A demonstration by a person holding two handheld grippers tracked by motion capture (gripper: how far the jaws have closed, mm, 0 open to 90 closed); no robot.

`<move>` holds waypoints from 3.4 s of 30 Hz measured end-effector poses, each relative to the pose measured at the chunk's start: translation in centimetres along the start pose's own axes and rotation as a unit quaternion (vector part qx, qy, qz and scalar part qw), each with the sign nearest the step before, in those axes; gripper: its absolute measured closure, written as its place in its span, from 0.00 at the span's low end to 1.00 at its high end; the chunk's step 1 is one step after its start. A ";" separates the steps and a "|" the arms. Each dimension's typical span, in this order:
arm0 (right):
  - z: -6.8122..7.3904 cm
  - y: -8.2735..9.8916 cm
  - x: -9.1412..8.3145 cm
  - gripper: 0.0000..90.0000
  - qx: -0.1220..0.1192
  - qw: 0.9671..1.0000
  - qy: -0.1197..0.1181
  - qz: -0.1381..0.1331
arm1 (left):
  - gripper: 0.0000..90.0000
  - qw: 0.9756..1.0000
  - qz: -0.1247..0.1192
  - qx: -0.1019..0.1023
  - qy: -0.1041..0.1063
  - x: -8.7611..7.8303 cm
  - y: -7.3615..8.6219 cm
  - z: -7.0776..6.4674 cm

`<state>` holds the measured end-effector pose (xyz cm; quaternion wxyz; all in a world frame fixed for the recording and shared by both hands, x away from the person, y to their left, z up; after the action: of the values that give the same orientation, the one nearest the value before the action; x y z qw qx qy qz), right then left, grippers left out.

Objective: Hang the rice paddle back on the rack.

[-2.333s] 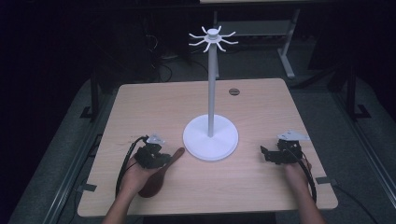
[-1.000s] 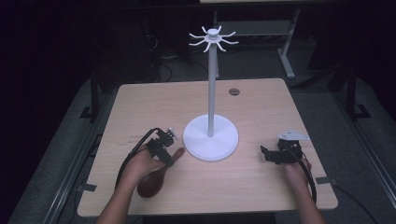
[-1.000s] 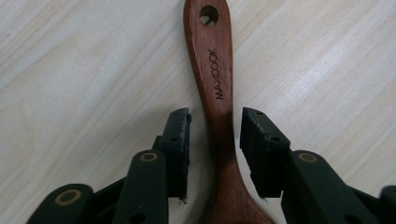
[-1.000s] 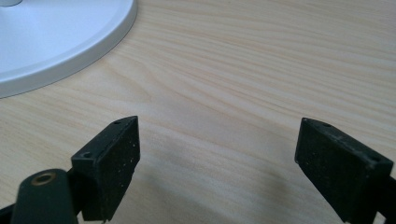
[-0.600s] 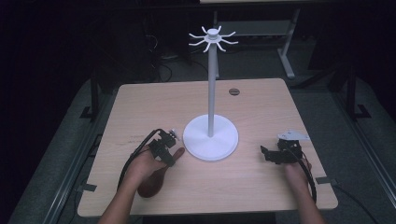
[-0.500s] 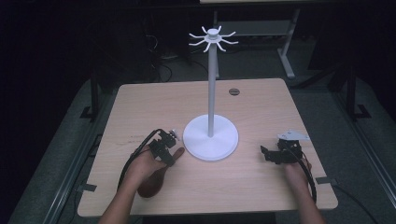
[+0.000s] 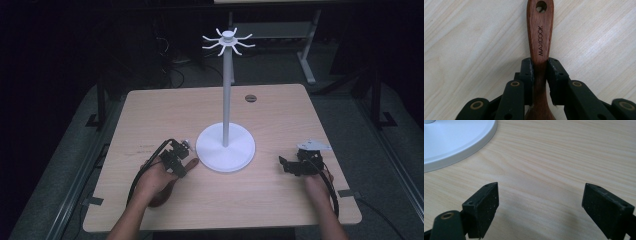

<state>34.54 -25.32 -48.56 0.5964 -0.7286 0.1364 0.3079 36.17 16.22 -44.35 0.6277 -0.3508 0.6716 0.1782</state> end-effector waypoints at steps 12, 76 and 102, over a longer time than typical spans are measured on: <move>0.0 0.0 0.0 0.15 0.001 1.000 0.000 -0.001 | 0.84 0.997 -0.069 0.004 0.031 -1.7 0.9 0.8; 0.0 0.0 0.0 0.15 0.000 1.000 0.000 0.000 | 0.84 0.871 -0.468 0.098 0.114 -8.5 5.8 2.0; 0.0 0.0 -0.1 0.15 -0.002 1.000 0.001 -0.002 | 0.84 0.843 -0.508 0.132 0.122 -14.6 3.4 1.5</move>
<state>34.49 -25.36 -48.55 0.5953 -0.7307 0.1345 0.3060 34.39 23.18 -31.15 0.5835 -0.5752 0.4883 -0.3003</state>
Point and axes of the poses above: each handheld gripper's, and its own axes: x roughly forward along the jaws, y roughly out of its underside, z roughly to its left, the point moved 1 cm from there along x, roughly forward along the jaws, and after that the axes turned 8 degrees about y, right-handed, at the moved point
